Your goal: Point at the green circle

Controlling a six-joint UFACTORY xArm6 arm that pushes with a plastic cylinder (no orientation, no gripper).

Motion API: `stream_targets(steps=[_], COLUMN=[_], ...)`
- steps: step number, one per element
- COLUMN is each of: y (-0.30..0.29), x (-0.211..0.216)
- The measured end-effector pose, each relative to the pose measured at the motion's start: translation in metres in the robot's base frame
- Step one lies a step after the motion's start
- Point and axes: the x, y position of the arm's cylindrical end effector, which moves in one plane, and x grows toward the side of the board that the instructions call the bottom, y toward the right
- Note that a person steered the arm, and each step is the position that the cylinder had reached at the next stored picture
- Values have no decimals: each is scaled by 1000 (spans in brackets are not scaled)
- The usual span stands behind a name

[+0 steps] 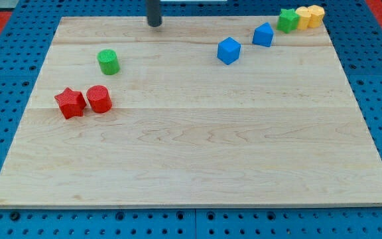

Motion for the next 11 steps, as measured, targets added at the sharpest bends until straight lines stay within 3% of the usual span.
stream_targets(steps=[2,4,8,11], y=[-83,-126,-119,-81], x=[14,69,139,147])
